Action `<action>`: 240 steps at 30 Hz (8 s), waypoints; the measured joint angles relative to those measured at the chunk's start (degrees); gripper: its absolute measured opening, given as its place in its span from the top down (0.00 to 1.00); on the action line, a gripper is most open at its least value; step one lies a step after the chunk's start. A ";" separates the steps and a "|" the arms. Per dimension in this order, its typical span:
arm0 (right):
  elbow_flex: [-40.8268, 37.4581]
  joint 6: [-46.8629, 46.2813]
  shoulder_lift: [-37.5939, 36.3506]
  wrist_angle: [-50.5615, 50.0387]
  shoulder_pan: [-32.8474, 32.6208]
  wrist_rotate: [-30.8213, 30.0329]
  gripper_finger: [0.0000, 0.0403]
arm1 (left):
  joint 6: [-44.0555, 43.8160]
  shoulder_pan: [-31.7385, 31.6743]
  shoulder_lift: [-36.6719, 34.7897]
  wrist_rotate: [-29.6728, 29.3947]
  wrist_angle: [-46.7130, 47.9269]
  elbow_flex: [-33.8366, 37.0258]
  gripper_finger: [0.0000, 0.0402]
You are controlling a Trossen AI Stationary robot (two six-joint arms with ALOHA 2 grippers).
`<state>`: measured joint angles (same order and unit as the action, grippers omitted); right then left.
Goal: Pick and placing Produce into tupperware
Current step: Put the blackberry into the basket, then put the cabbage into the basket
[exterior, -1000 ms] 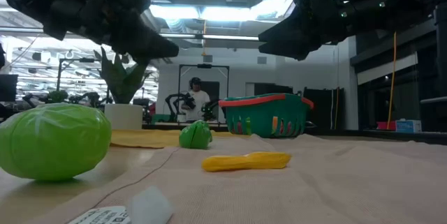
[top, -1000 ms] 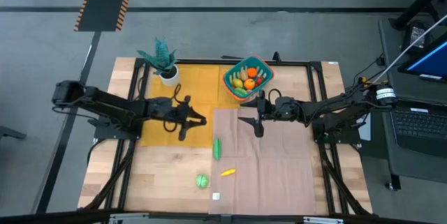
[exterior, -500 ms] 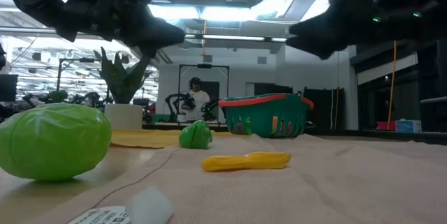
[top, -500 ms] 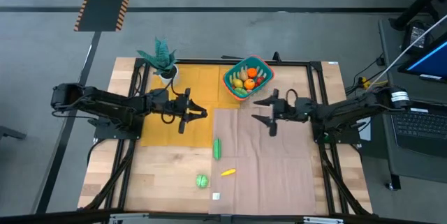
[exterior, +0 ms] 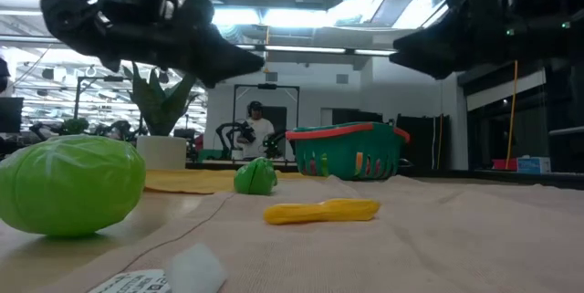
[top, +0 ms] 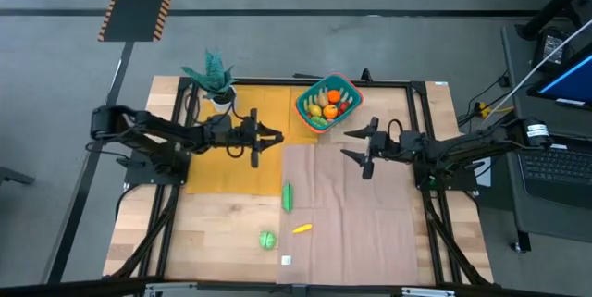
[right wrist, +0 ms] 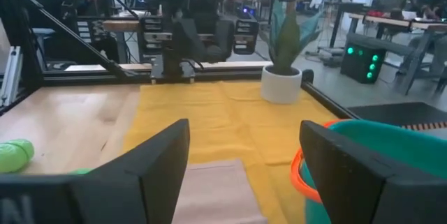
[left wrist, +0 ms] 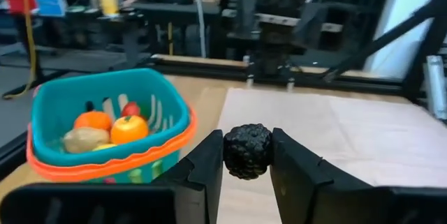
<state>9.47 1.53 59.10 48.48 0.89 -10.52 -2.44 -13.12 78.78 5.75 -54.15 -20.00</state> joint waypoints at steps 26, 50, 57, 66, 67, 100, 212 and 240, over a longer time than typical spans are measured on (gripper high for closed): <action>0.00 -2.85 0.14 -1.28 0.02 -14.97 0.33 | 1.51 -2.89 12.76 -8.33 0.51 -12.27 0.79; 0.02 -5.99 0.14 -4.92 0.00 -14.99 0.33 | 4.50 -5.75 12.76 -8.69 37.23 -35.06 0.79; 0.02 -6.02 0.14 -6.06 0.00 -14.99 0.33 | 4.63 -6.71 12.76 -8.32 51.80 -42.43 0.79; 0.02 -5.96 0.14 -6.31 0.00 -14.99 0.33 | 6.10 -7.15 12.85 -7.77 52.78 -43.44 0.79; 0.02 -5.89 0.14 -6.33 0.00 -14.99 0.33 | 6.10 -7.26 13.19 -7.79 52.04 -43.44 0.79; 0.02 -5.80 0.14 -6.81 0.02 -14.97 0.33 | 8.24 -12.87 30.76 -0.06 63.25 -61.37 0.79; 0.04 0.30 0.14 -7.57 -0.59 -3.32 0.33 | 6.74 17.34 -11.87 -22.87 18.67 -0.79 0.77; 0.04 0.37 0.14 -7.64 -0.59 -3.32 0.33 | 5.20 19.49 -11.80 -18.02 19.12 -0.77 0.13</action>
<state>9.52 1.90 59.24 40.84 0.30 -13.85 2.76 6.37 66.98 -12.27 -35.03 -20.78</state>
